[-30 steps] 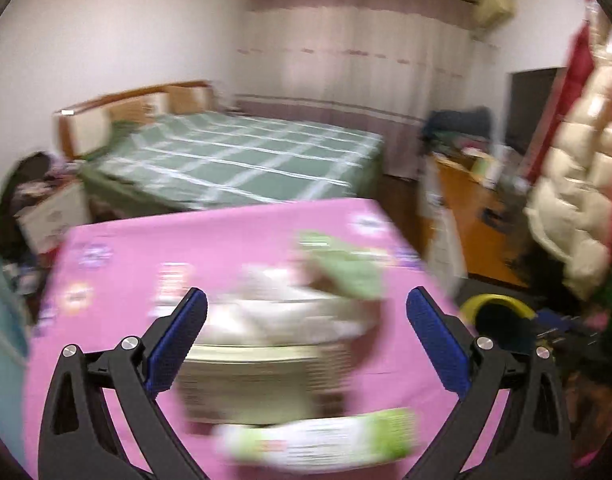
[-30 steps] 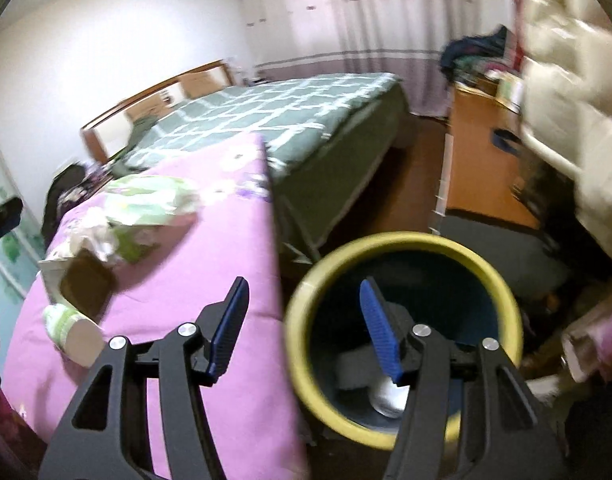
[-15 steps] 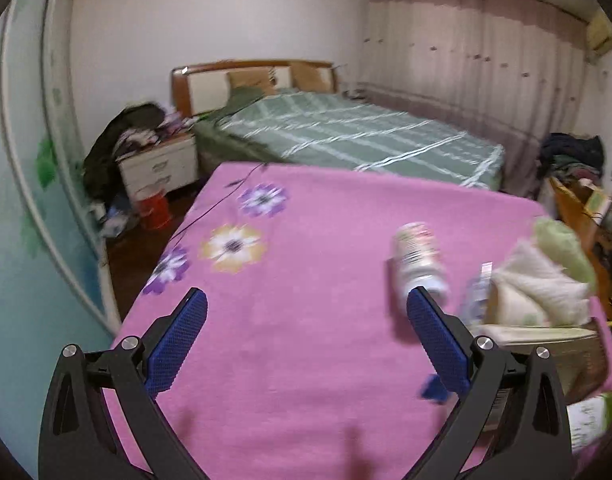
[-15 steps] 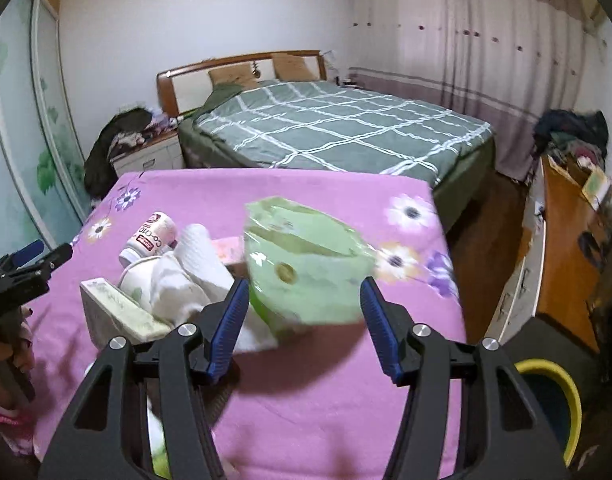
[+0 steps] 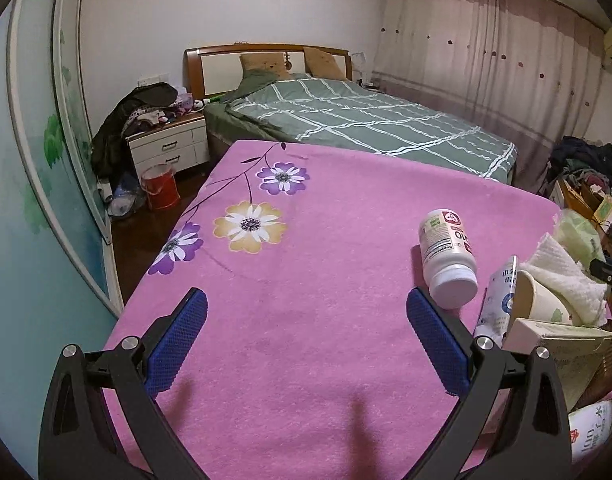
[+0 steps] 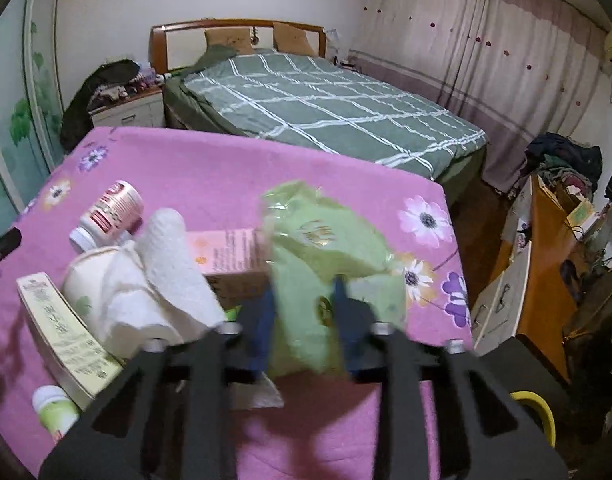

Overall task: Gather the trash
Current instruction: 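Move the right gripper back to the table and grasp the green plastic bag, then carry the green bag over the bin and open the right gripper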

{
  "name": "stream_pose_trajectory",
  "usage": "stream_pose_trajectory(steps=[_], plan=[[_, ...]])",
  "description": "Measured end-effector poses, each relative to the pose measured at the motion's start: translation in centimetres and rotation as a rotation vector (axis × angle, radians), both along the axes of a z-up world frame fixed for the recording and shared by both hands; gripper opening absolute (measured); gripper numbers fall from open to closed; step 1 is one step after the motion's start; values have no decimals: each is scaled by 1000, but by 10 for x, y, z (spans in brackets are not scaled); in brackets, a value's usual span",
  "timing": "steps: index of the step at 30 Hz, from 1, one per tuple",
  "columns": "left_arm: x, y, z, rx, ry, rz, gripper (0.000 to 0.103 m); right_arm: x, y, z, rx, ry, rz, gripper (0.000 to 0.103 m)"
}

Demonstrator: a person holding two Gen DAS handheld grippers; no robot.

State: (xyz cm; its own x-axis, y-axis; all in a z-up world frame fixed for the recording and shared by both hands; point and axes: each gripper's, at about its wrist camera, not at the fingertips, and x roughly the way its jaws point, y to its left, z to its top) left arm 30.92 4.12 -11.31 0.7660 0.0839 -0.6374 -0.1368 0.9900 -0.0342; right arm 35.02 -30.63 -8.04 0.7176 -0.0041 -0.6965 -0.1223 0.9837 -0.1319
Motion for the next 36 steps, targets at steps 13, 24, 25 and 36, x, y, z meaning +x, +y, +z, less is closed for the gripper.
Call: stream_pose_trajectory(steps=[13,24,25,36], plan=[[-6,-6,7,-9,-18,-12,98,-53,-32,40,107,-116,-15,2],[-9,-13,10,2,-30,-33,98,-131,-95,55,207,-184,-143,2],[-10,-14,10,2,-32,-34,98,-136,-101,55,209,-184,-161,2],[-15,-20,13,12,-44,-48,98,-176,-173,34,214,-140,-359,3]])
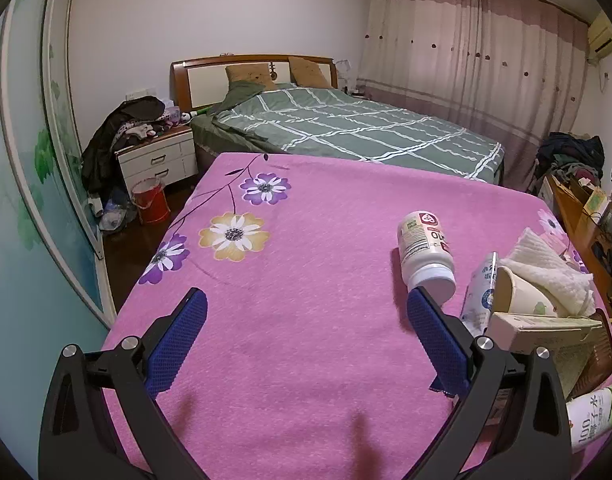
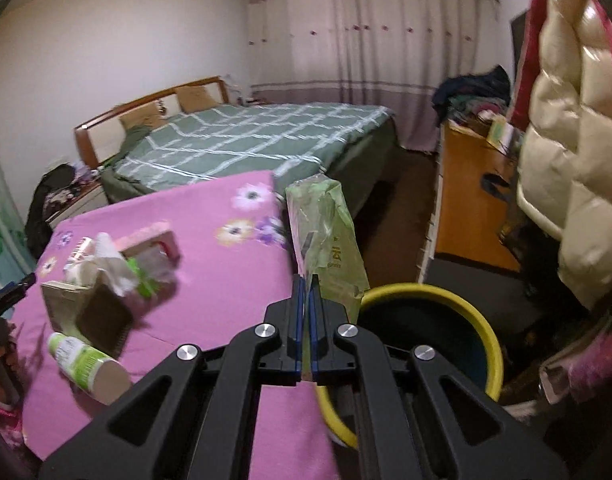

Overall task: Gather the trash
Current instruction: 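Carry the green bag over the bin and open the right gripper, then grasp the green-and-white coconut drink bottle with the left gripper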

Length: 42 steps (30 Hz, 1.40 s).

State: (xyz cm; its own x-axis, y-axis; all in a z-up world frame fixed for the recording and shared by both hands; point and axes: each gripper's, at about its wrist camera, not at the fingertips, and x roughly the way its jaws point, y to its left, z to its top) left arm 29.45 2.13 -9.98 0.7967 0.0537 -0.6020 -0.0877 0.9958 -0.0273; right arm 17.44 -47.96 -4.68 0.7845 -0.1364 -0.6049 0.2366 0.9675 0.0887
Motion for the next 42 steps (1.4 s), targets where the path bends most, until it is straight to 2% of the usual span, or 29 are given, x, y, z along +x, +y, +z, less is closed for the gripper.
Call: stream_pose_trajectory(steps=[3,7,14,17,21,28,33,37,42], plan=[[-1,-1,0,3,-1,-2,98,0,-13,-13,8,39,-37,5],[-2,-3,0,7,-2,-8,98,-1,-26,-24,23,63,-86,18],[-8,-10,4,1,-13,-21,98,-3,-27,-28,41,61,-78,21],[-26,-22,11,-9,-19,-31,98,-3,-24,-30,47,63,-62,22],[-67,-55,19,-15,-19,-69,98,-6,-21,-29,65,47,-44,25],[-136,-143,31,-2,-23,-234,98,-12,-17,-28,99,19,-1,27],[-144,-210,19,47,18,-341,98,-20,-19,-25,128,-4,17,27],[-138,-232,6,84,60,-313,98,-28,-23,-22,139,-22,24,29],[-131,-222,0,93,78,-262,98,-29,-29,-25,162,-29,24,32]])
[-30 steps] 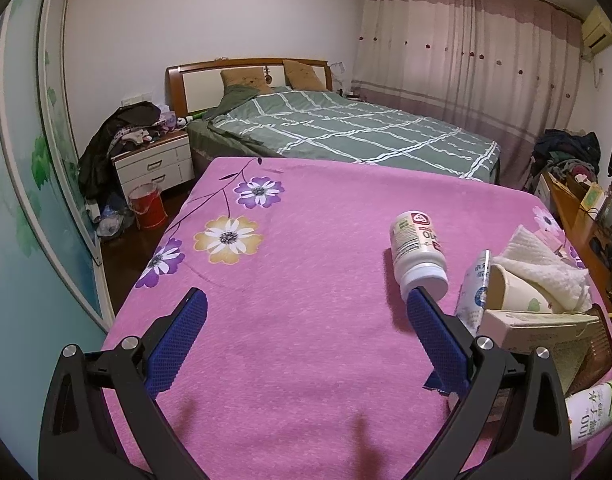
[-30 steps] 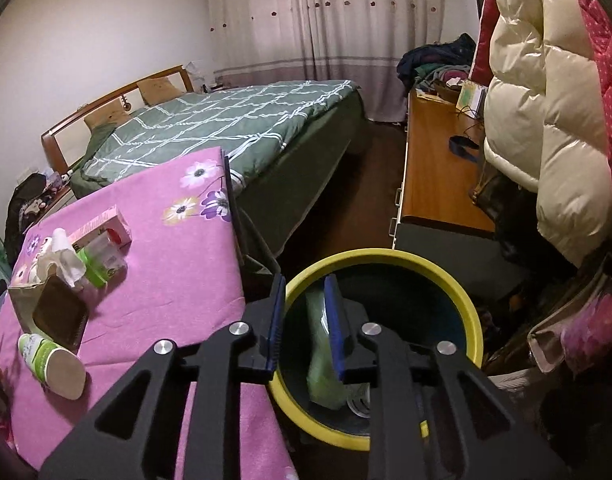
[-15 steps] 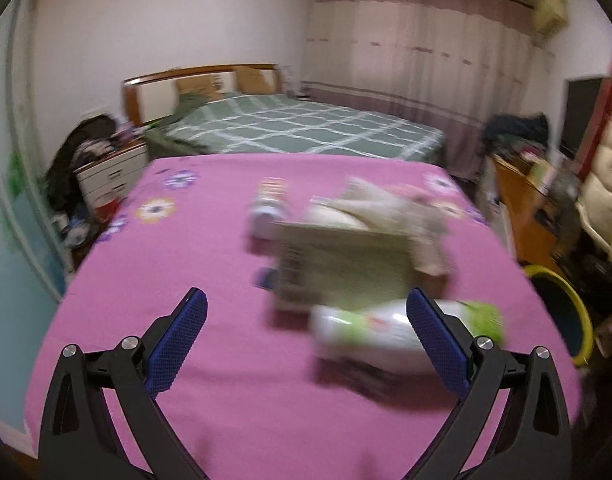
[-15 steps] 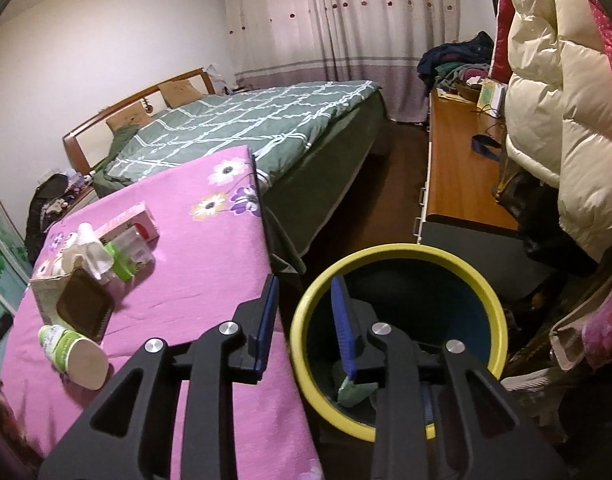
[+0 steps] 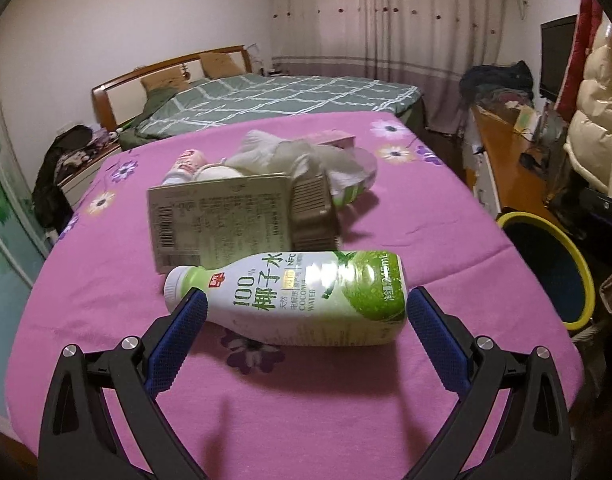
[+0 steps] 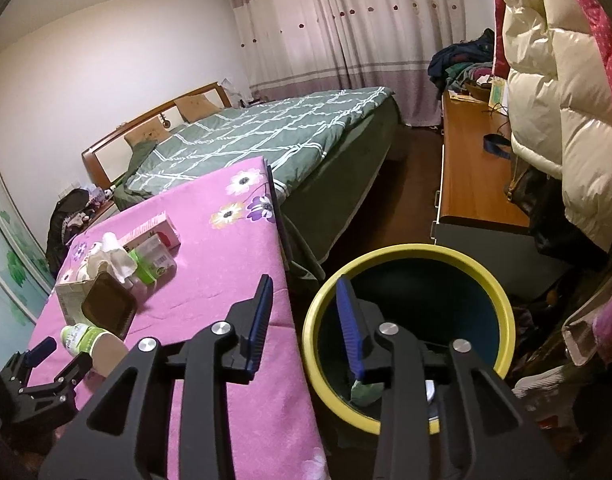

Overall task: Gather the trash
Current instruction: 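Grasp the green-and-white coconut drink bottle with the left gripper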

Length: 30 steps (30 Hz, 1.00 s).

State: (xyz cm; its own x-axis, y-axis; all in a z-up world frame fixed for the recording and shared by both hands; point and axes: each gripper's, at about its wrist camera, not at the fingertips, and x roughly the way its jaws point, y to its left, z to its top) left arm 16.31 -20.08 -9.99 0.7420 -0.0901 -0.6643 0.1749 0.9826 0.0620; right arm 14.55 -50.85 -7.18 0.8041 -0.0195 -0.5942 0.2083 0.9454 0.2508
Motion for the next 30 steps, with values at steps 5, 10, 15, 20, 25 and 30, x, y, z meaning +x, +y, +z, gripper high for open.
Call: stream_pose_trajectory(steps=[5,10,15,20,25,30], plan=[[-5,26,-2,32,4,18,98,3,3,-4,8,6,15,32],[-9,79,-12,19,67,124,98,8,11,-4,5,7,33,32],[-20,96,-2,-88,56,111,98,12,22,-2,-1,5,51,32],[-19,45,1,-74,16,31,98,13,34,2,-13,4,76,32],[-11,2,2,4,-43,44,98,13,36,2,-6,2,76,32],[1,-1,-5,27,-10,80,99,14,33,-4,15,14,75,32]])
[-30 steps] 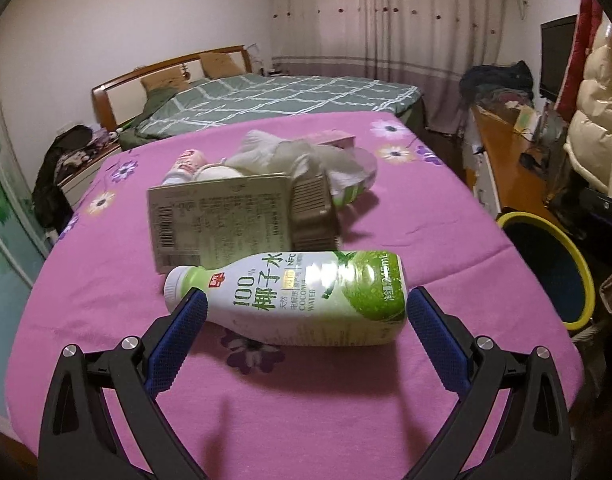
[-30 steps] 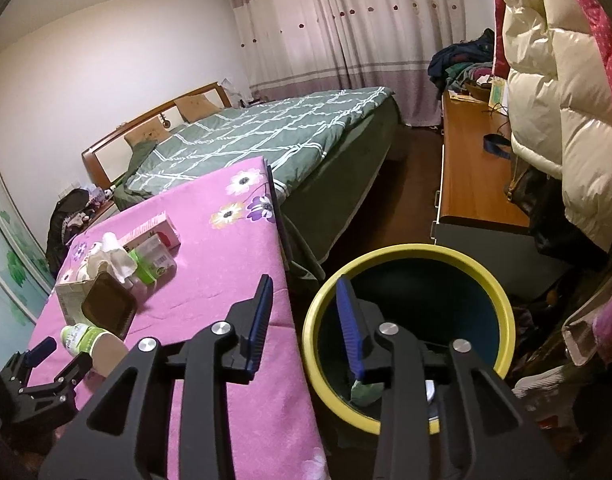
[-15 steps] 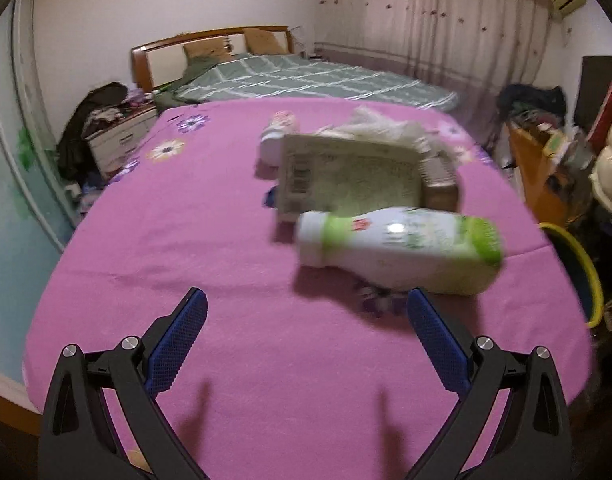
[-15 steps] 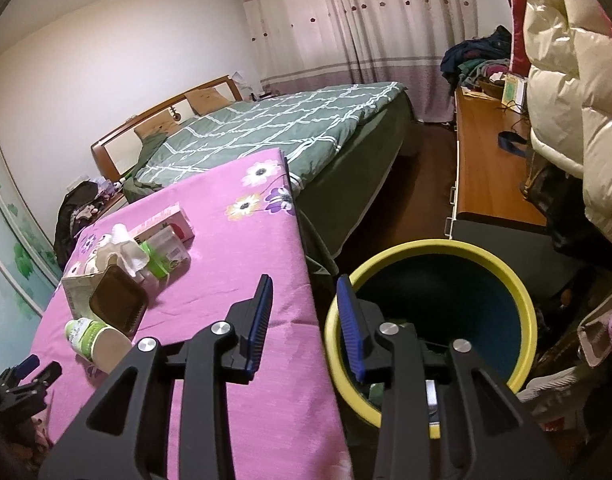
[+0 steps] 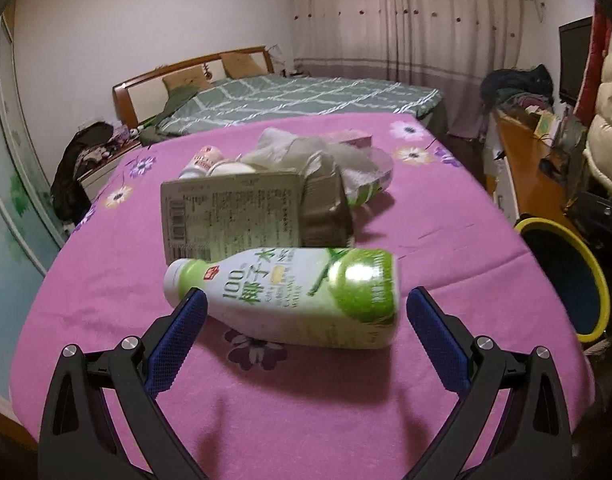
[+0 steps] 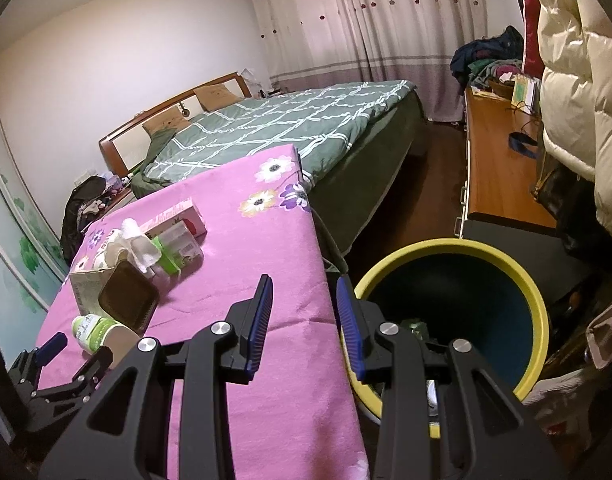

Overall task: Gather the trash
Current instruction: 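Grasp the green-and-white coconut drink bottle with the left gripper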

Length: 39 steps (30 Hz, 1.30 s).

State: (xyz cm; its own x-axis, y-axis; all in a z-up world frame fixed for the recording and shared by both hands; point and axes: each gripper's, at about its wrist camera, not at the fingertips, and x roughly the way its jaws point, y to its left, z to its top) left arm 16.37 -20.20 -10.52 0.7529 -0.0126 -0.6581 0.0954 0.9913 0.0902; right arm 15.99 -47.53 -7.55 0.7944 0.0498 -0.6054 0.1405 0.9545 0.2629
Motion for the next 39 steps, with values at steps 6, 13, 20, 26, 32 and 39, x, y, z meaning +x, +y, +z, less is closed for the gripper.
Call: stream_pose_trajectory(steps=[6,13,20,26,32,39], plan=[[-6,38,-8,4,50,32,99,1,-10,-4,19,0,-6,32],[-23,132,-12,1,86,200,99,4,-5,-3,18,-1,20,32],[-37,159,-11,-143,90,177,98,7,13,3,6,-12,53,32],[-21,124,-18,-117,81,155,97,8,17,5,1,-14,60,32],[6,128,-31,-162,131,213,82,11,12,-1,16,-3,60,32],[14,129,-29,-131,96,175,58,12,10,-7,27,5,62,32]])
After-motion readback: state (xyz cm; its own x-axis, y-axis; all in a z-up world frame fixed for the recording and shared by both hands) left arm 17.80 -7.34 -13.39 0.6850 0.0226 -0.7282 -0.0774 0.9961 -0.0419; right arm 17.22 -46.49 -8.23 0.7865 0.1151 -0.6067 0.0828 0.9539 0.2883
